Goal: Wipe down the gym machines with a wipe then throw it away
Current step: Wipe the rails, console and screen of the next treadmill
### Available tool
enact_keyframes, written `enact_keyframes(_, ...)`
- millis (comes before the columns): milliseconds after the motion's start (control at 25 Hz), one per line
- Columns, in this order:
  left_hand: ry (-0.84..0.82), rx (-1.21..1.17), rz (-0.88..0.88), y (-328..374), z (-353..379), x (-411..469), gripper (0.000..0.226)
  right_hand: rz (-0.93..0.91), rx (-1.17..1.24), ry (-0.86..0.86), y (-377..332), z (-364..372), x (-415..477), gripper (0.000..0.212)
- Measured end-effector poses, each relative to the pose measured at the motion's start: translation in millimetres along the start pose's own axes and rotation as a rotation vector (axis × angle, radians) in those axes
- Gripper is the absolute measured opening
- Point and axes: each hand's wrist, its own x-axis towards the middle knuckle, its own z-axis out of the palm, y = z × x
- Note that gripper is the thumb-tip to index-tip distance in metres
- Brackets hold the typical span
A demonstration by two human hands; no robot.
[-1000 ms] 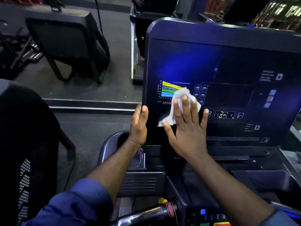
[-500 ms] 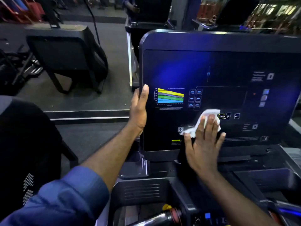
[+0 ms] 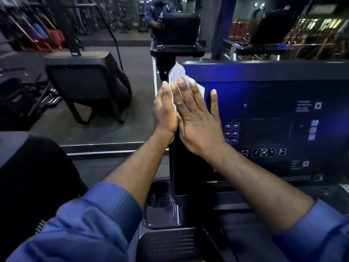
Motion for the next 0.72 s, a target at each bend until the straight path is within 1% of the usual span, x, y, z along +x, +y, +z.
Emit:
enact_keyframes(40,0.015,0.031,0.005,-1,0,1,0.066,-0.04,-0.027,0.006,8,-3,3,0.065)
enact_keyframes(80,0.025,0.072,0.014,-2,0,1,0.067,-0.014,-0.038,0.006,23,-6,3,0.064)
enact_keyframes(120,0.028,0.1,0.031,-5,-1,3,0.069,0.068,-0.025,0.007,42,-6,-2,0.064)
enact_keyframes(200,0.024,0.106,0.064,-7,-1,5,0.072,0.348,0.086,0.027,74,-2,-25,0.069)
enact_keyframes(240,0.022,0.111,0.074,-6,0,4,0.072,0.462,0.131,0.035,78,1,-39,0.073)
enact_keyframes(280,0.032,0.154,0.077,-5,2,0,0.071,0.516,0.142,0.033,73,6,-51,0.076)
enact_keyframes(320,0.057,0.244,0.094,-3,3,-4,0.069,0.478,0.125,0.021,61,10,-61,0.076)
enact_keyframes(360,0.076,0.336,0.146,-1,4,-8,0.067,0.363,0.103,0.013,48,16,-69,0.075)
enact_keyframes(400,0.078,0.424,0.255,1,4,-12,0.068,0.215,0.07,0.003,38,21,-77,0.072)
enact_keyframes(440,0.062,0.538,0.42,3,1,-16,0.071,0.074,0.024,-0.001,33,24,-80,0.069)
enact_keyframes(480,0.036,0.709,0.618,6,-2,-18,0.075,-0.012,-0.009,-0.004,40,24,-78,0.068)
enact_keyframes(520,-0.013,0.945,0.807,6,-4,-18,0.078,-0.028,-0.026,0.009,56,20,-74,0.068)
enact_keyframes(560,-0.063,1.172,0.942,8,-3,-20,0.079,0.021,-0.019,0.026,77,16,-72,0.07)
enact_keyframes(600,-0.103,1.342,1.007,10,2,-24,0.08,0.109,-0.009,0.035,103,12,-71,0.071)
enact_keyframes(640,-0.133,1.448,1.031,10,9,-28,0.081,0.216,0.013,0.023,131,8,-72,0.072)
enact_keyframes(720,-0.191,1.579,1.038,9,19,-34,0.085,0.425,0.093,-0.002,185,-1,-84,0.071)
